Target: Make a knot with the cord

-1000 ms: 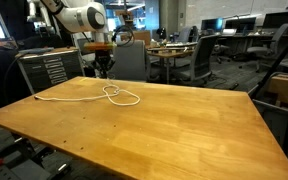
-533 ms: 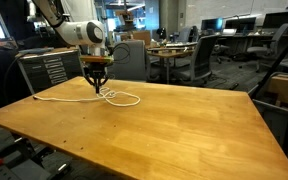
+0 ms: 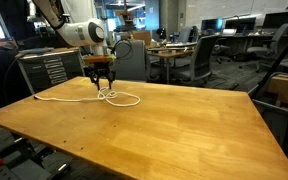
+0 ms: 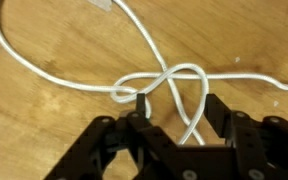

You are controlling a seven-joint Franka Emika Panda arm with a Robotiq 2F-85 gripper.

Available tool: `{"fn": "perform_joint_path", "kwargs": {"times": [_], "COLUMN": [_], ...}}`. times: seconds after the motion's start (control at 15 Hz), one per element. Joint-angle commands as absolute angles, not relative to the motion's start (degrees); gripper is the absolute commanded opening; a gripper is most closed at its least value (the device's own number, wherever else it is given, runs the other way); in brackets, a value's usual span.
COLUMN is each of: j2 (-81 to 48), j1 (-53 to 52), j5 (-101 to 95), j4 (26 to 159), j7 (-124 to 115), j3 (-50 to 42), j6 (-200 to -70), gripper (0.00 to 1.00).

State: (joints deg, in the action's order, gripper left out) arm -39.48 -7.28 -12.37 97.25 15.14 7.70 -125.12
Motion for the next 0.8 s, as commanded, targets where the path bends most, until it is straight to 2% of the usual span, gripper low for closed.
{"fn": "perform_joint_path", "kwargs": {"times": [0.0, 0.07, 0.27, 0.73], "j2": [-39.2, -39.7, -41.3, -44.3], "j1": [-8.9, -9.4, -11.7, -16.8], "j5": [-14.1, -14.7, -18.1, -23.3], "j4": [98.3, 98.1, 98.0, 98.0], "j7": [10.2, 8.8, 3.9, -5.5], "j3": [5.5, 4.9, 1.9, -4.5], "j6": [-132.4, -134.5, -140.8, -146.3], "gripper": [0.96, 1.0, 1.0, 0.85]}}
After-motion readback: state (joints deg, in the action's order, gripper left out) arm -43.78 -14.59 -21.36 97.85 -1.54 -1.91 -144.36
